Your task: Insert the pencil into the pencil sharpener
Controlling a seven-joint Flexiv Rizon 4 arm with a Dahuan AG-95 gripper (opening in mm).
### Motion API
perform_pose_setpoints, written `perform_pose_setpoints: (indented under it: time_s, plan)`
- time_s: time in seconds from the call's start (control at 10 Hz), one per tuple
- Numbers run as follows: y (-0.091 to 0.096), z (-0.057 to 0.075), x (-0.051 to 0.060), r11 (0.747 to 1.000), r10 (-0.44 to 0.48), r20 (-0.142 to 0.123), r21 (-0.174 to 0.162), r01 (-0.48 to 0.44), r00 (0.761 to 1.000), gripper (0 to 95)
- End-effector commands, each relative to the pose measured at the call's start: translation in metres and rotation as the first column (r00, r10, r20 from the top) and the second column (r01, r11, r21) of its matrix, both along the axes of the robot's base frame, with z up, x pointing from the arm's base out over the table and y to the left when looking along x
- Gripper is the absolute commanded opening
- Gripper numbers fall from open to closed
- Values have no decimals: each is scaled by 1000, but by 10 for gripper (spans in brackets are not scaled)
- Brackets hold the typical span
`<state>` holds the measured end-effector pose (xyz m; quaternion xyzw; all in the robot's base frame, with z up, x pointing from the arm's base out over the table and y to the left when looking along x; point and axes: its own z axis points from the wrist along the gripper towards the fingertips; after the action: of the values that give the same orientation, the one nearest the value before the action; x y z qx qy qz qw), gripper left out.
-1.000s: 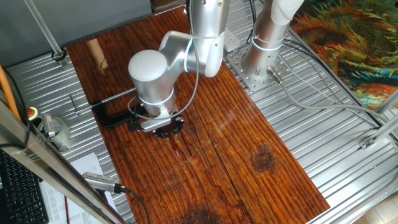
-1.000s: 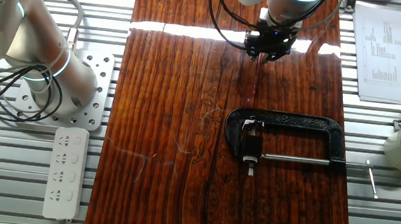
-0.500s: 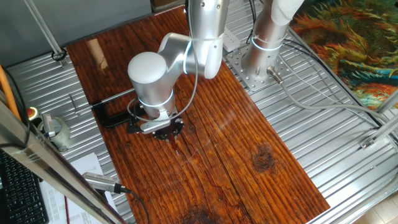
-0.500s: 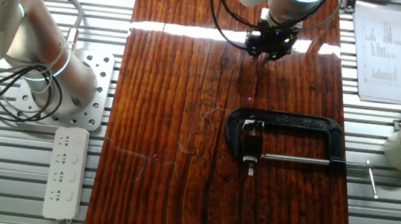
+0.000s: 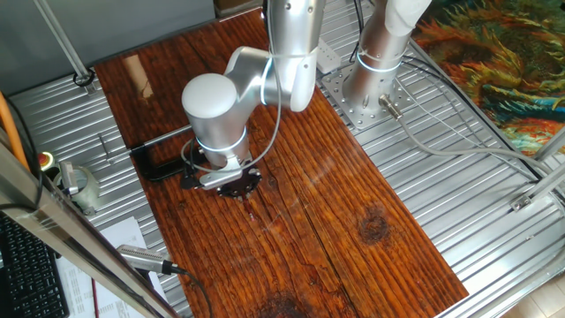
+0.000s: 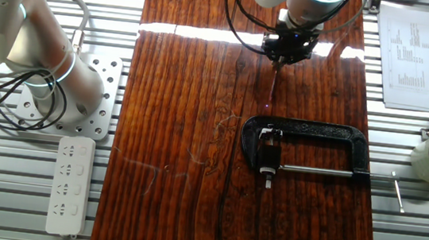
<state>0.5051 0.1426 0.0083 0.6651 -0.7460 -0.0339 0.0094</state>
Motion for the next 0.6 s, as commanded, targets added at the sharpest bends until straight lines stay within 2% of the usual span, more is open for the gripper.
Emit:
perform_pose_setpoints:
  time_s: [0.1,0.4,0.6]
  plan:
    - [0,0,0,1000,-2,1,1,2,1000,0]
    - [0,1,0,1000,-4,6,1,4,1000,0]
    - [0,11,1,1000,9,9,-16,-9,1000,0]
